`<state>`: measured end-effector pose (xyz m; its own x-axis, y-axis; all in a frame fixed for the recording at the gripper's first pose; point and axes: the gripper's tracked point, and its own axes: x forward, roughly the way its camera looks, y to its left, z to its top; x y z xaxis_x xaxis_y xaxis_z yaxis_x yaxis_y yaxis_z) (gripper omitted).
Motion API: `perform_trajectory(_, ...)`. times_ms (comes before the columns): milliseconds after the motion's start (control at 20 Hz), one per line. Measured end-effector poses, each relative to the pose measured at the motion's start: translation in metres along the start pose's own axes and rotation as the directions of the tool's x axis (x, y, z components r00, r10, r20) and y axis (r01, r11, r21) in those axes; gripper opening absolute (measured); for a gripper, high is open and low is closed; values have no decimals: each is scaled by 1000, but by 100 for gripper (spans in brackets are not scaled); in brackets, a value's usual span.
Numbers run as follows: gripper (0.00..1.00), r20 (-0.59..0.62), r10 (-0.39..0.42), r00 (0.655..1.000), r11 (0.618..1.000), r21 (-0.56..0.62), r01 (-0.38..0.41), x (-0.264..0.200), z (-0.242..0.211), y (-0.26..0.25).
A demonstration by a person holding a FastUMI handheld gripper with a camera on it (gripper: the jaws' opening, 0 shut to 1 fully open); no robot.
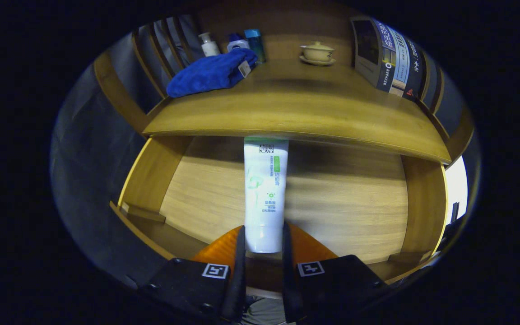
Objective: Pull open the drawer, take out the items inside it, and place them on the countertop above the cabinet.
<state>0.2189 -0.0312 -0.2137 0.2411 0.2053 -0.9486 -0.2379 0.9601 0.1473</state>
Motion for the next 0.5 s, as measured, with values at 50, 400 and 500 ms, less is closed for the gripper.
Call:
perform_trajectory(50, 42, 3, 19, 1000, 1000, 2, -19, -2, -2, 5)
perform_trajectory(400, 42, 76, 105, 992, 994, 4, -105, -30, -4, 29)
perform_trajectory(500, 42, 96, 110, 989, 994, -5, -110, -41, -3, 29)
